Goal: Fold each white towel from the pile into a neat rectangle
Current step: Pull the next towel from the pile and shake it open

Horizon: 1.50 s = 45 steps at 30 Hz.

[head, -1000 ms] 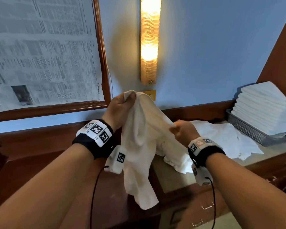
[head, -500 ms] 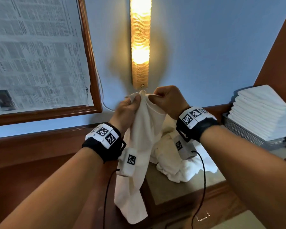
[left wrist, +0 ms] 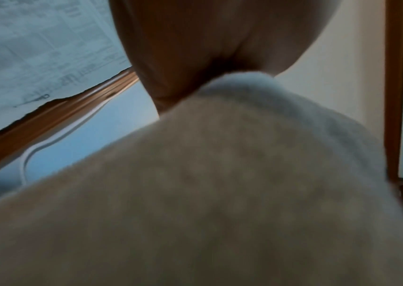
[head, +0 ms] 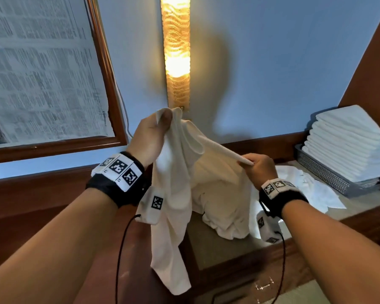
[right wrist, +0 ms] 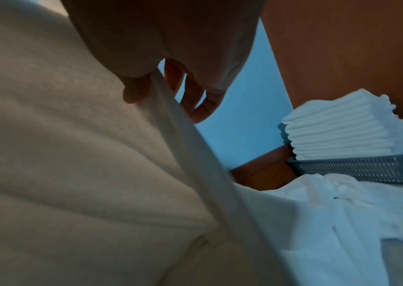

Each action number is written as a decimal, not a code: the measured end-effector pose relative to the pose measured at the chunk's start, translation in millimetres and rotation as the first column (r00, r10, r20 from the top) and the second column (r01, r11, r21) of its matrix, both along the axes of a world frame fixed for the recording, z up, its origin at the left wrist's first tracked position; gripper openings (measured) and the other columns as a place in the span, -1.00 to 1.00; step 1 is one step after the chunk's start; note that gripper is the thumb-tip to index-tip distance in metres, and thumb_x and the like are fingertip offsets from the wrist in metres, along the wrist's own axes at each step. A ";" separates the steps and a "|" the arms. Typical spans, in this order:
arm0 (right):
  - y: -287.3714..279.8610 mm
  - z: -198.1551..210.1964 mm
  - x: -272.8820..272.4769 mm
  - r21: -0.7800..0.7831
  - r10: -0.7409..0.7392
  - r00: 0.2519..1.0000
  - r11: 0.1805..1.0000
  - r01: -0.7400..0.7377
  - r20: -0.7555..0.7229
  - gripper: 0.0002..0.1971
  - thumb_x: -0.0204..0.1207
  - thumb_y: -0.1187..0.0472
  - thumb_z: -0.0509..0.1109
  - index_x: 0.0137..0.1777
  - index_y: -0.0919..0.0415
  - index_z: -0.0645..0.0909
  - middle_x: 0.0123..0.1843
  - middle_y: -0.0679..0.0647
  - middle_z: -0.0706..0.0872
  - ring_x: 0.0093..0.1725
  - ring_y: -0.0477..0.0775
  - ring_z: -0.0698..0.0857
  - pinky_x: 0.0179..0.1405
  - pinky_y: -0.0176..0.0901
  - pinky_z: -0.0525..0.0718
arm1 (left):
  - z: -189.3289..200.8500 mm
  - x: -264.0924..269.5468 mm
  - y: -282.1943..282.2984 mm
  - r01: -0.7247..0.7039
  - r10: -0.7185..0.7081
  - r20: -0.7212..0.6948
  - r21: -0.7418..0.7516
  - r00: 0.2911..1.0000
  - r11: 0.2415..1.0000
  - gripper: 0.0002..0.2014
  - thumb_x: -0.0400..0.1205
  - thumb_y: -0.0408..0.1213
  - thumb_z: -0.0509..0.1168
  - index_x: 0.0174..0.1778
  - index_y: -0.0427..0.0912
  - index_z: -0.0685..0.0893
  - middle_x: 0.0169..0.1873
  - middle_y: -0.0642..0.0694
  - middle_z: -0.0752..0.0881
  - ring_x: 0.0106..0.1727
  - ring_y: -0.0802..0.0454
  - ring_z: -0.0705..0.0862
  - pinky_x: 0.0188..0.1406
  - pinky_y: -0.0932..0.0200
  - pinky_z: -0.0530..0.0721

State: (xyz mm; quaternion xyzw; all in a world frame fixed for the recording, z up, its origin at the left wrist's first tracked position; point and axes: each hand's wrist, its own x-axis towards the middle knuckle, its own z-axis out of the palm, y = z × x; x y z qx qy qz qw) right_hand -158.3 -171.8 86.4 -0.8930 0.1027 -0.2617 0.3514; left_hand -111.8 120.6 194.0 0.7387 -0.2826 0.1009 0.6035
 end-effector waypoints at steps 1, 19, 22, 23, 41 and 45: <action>-4.7 -2.4 -3.7 0.056 -0.032 0.999 0.998 0.033 -0.009 -0.87 0.52 0.29 0.49 -0.15 0.04 0.82 -0.24 0.01 0.80 -0.18 0.11 0.75 -0.24 -0.12 0.61 | -5.9 -1.5 2.7 -0.025 0.025 0.002 0.022 1.000 0.999 -0.56 0.83 0.06 0.07 -0.34 0.28 0.68 -0.36 0.19 0.69 -0.21 0.16 0.65 -0.07 0.11 0.56; 188.0 118.4 -70.9 -0.420 0.449 0.893 0.804 -0.422 -0.036 -0.85 0.54 0.00 0.35 -0.22 0.00 0.58 -0.33 -0.15 0.59 -0.32 0.05 0.56 -0.29 -0.15 0.49 | -6.4 -65.2 80.9 0.007 -0.014 -0.069 -0.101 0.997 0.995 -0.71 0.80 0.01 0.16 -0.07 0.08 0.76 -0.14 0.09 0.77 -0.04 0.18 0.71 0.15 0.13 0.65; 213.1 79.1 -81.2 -0.462 0.384 0.914 0.792 -0.398 -0.130 -0.84 0.57 0.15 0.38 -0.15 0.23 0.69 -0.19 0.07 0.68 -0.16 0.21 0.67 -0.16 -0.05 0.57 | -2.5 -83.1 129.6 -0.054 0.049 -0.045 -0.105 0.998 0.993 -0.65 0.82 -0.03 0.14 -0.21 0.08 0.73 -0.23 0.12 0.74 -0.12 0.18 0.67 0.09 0.11 0.61; 220.5 64.6 -84.7 -0.450 0.350 0.923 0.806 -0.384 -0.160 -0.86 0.55 0.22 0.37 -0.18 0.25 0.70 -0.18 0.09 0.67 -0.14 0.23 0.68 -0.14 -0.06 0.57 | -2.7 -92.0 146.7 -0.073 0.071 -0.037 -0.081 0.997 0.994 -0.65 0.84 -0.06 0.12 -0.20 0.03 0.69 -0.26 0.14 0.73 -0.16 0.20 0.66 0.06 0.15 0.60; 418.5 60.6 -163.4 0.006 0.599 0.798 0.800 -0.601 0.068 -0.90 0.59 0.26 0.37 -0.11 0.05 0.65 -0.14 -0.03 0.73 -0.10 -0.01 0.69 -0.04 -0.17 0.63 | -50.7 -218.0 329.4 -0.195 0.200 -0.244 0.043 0.949 0.980 -0.15 0.53 0.48 0.21 0.03 -0.41 0.70 -0.05 -0.25 0.76 -0.03 -0.21 0.71 0.17 -0.09 0.58; 439.7 77.3 -170.7 -0.079 0.638 0.761 0.770 -0.633 0.117 -0.89 0.56 0.25 0.42 -0.19 0.07 0.61 -0.27 -0.12 0.68 -0.26 -0.14 0.60 -0.15 -0.25 0.56 | -51.7 -224.4 317.5 -0.167 0.167 -0.239 0.019 0.957 0.986 -0.61 0.83 -0.04 0.10 -0.08 -0.16 0.75 -0.16 -0.13 0.79 -0.11 -0.03 0.74 0.04 0.02 0.62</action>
